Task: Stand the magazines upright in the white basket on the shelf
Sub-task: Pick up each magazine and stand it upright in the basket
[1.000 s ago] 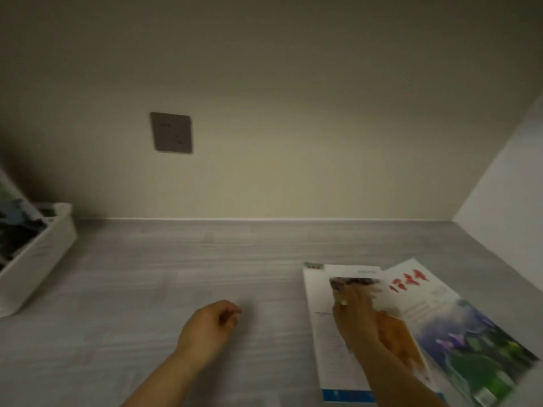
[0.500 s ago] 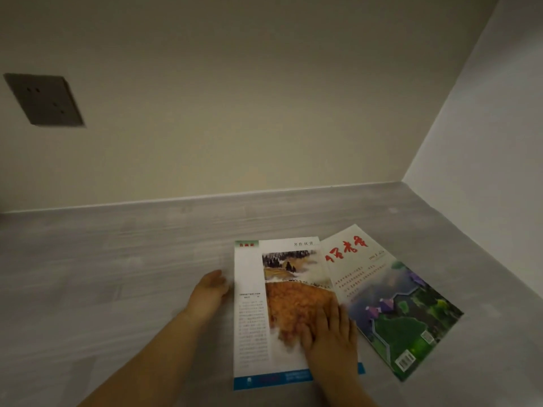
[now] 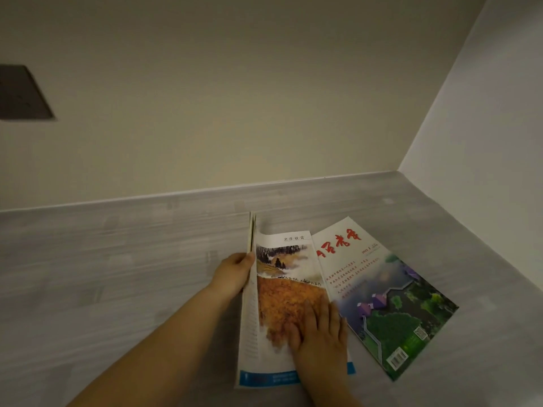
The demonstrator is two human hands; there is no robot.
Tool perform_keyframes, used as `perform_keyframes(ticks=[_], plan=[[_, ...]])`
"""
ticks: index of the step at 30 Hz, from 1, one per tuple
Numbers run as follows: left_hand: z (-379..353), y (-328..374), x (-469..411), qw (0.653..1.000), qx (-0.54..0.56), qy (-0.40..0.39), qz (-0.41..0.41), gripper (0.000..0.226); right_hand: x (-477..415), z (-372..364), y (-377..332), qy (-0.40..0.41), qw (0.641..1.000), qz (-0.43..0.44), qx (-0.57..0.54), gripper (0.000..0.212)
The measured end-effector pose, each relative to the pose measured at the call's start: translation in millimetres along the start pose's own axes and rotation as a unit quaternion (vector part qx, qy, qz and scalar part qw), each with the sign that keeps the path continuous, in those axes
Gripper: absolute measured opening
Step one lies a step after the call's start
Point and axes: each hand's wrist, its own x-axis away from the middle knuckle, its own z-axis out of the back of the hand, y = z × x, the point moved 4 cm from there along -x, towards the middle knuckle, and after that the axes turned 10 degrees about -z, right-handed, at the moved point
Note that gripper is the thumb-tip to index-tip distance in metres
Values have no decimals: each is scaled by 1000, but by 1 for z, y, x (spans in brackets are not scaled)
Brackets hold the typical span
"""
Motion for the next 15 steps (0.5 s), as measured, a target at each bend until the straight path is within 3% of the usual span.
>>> perform_keyframes(ticks=[2, 6, 9, 11, 13, 15], plan=[[3, -5, 3, 1000, -13, -8, 1, 39, 0, 0, 1, 4, 1000, 1, -2, 73], [8, -23, 10, 995, -74, -56, -35, 22, 4, 5, 2, 3, 999, 9, -47, 66], [11, -31, 11, 992, -103, -29, -65, 21, 0, 17, 8, 7, 992, -20, -128, 64], [13, -38, 10, 991, -120, -2, -66, 24, -4, 29, 13, 9, 962, -77, -263, 54], [17, -43, 10, 986, -151, 23, -62, 28, -8, 36, 15, -6, 901, -115, -419, 38], [22, -47, 11, 980, -186, 45, -59, 36, -9, 37, 15, -32, 874, -137, -465, 29]])
